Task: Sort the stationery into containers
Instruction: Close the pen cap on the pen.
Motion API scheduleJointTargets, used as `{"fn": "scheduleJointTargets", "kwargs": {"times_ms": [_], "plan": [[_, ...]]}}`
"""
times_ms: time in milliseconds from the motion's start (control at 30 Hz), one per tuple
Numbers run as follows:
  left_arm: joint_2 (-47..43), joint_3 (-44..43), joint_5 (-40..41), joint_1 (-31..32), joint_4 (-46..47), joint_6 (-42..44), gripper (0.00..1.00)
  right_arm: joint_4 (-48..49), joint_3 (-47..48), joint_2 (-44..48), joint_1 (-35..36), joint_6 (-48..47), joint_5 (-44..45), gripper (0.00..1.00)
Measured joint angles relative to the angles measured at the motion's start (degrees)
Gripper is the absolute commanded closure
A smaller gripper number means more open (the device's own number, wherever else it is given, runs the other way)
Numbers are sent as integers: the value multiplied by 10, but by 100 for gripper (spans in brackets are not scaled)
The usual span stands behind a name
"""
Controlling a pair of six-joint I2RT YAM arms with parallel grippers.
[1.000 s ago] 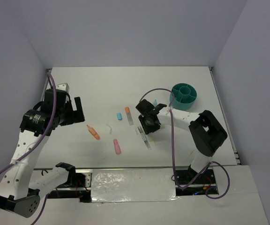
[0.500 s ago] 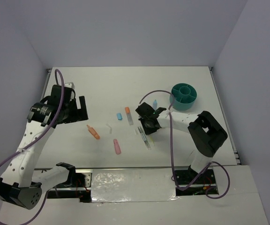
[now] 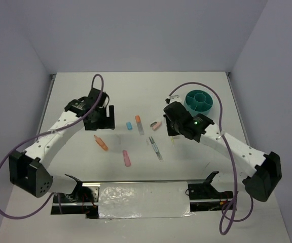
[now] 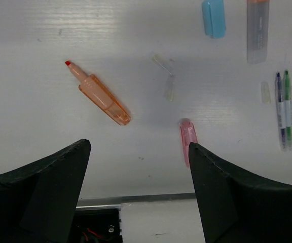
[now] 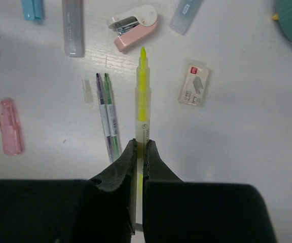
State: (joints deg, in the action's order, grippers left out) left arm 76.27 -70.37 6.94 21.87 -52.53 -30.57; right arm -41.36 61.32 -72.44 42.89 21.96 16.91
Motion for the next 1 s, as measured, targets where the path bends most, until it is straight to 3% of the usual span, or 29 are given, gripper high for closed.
{"fn": "scheduleJointTargets", "kwargs": {"times_ms": [133,233,467,500,1000], "plan": [[54,-2,35,76,7,-45,26,-48,1,60,0,12,9,100],[91,2,49,116,24,-72,30,-73,-3,93,0,23,8,100],[183,37,67,133,90,-109,45,-110,-25,153,0,38,-8,100],[192,40,68,133,96,-113,51,-114,-25,157,0,38,-11,100],[252,69,92,133,168,-116,56,-146,-8,167,0,25,-28,100]]}}
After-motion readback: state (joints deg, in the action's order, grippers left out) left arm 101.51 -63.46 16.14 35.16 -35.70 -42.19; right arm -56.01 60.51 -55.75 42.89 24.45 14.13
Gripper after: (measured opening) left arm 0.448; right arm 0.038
